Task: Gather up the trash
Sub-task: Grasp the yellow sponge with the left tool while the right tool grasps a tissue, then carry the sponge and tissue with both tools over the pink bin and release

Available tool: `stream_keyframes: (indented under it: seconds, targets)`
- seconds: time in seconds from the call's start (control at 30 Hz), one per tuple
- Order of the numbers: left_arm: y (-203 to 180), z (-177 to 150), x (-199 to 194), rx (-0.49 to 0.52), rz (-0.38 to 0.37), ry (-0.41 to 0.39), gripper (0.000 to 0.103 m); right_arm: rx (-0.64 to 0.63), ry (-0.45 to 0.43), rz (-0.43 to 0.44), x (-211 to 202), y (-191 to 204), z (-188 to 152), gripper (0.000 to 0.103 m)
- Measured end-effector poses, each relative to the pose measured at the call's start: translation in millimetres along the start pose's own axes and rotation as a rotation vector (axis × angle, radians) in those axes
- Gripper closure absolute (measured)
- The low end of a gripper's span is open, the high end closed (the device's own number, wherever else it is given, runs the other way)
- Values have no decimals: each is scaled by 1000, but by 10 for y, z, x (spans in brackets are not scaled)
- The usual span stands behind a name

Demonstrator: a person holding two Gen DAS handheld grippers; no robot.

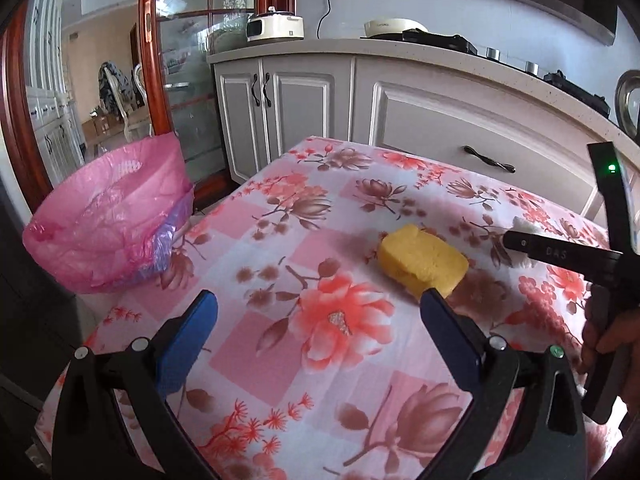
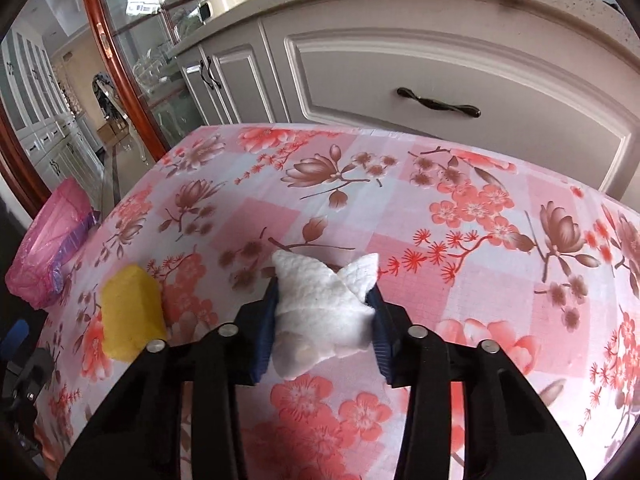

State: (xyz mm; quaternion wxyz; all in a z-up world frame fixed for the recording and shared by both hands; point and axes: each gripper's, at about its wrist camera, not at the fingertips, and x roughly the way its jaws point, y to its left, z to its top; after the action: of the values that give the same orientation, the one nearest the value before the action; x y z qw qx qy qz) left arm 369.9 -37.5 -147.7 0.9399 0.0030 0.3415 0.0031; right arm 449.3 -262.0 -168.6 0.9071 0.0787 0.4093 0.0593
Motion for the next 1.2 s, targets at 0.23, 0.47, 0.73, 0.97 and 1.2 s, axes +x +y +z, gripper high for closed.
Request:
stream_keyframes:
  seconds: [0.23,0.47,0.73,0.97,1.2]
  targets:
    - [-193,48,15,11,-10,13,5,24,-52,41,-361,-125,-138,67]
    - [-600,270,327,-8,-8,64,5,79,-91,89,-708,-364,-303,67]
    - [-878,451,834,-97,55,163,11,107,-117,109,-928,-516,-390,67]
    - [-923,251,808,-33,36,190,46,115,-119,122,-960,-509,-428,67]
    - [-835,173,432,-6,-11,144,50,76,-127,121,-1118,-303,-548,67]
